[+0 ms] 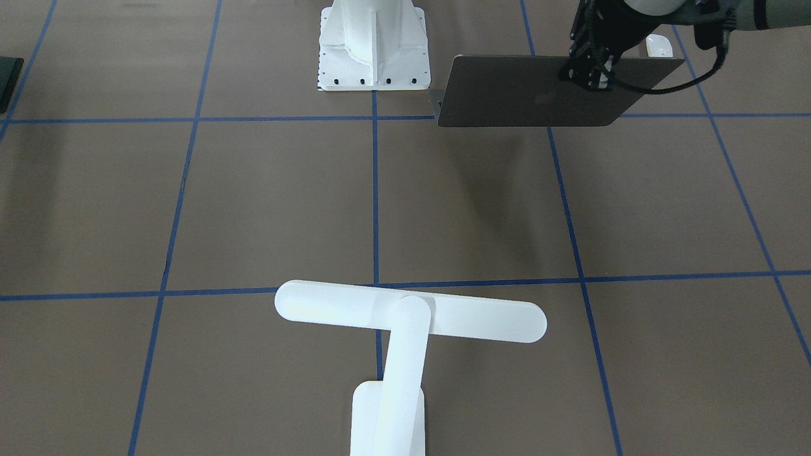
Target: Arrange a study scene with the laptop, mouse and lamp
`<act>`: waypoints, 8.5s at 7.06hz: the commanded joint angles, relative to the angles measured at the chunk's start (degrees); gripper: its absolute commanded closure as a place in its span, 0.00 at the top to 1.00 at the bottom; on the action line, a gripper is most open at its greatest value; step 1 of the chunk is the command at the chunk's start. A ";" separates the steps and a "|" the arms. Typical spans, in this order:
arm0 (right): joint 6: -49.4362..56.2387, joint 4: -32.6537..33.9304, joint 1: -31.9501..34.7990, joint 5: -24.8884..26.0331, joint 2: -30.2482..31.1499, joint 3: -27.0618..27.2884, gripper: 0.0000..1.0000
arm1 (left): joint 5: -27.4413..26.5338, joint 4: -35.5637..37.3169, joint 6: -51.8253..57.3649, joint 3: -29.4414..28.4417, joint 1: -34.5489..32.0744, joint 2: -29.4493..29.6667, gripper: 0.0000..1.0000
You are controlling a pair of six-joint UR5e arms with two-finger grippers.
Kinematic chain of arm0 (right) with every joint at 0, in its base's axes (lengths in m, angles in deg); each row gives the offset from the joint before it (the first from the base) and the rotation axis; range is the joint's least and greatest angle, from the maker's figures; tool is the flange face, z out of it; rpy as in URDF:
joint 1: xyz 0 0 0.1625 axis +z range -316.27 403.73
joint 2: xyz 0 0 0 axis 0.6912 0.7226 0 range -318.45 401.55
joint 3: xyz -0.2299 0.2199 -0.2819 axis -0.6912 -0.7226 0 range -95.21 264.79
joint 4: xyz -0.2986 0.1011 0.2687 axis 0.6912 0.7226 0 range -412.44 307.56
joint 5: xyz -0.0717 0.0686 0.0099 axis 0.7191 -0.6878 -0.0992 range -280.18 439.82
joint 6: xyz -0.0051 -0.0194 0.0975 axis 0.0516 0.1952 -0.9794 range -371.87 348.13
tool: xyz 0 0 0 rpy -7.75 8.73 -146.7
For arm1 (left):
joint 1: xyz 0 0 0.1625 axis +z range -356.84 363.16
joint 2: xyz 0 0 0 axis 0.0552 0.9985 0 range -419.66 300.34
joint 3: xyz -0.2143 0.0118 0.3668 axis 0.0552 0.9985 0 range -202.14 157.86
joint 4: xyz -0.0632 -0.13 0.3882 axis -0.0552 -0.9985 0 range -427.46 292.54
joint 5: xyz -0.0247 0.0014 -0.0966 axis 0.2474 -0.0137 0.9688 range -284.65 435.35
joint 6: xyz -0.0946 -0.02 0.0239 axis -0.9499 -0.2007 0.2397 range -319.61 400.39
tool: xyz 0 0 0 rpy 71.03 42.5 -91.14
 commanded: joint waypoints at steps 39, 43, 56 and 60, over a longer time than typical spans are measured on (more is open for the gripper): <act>0.09 -0.18 -0.61 0.31 -0.89 -1.55 1.00 | -3.49 -48.03 -13.71 -31.13 1.87 -0.02 1.00; 0.53 -0.18 -1.14 0.31 -2.03 -0.05 1.00 | -9.66 -47.86 -3.32 -14.92 -1.65 -6.40 1.00; 38.11 1.31 -1.49 -6.54 15.71 -2.58 1.00 | -14.32 -48.30 70.05 -8.26 -2.36 -21.29 1.00; 48.08 1.49 -9.57 -6.63 14.93 -8.38 1.00 | -14.67 -48.39 69.53 -7.12 -2.27 -20.86 1.00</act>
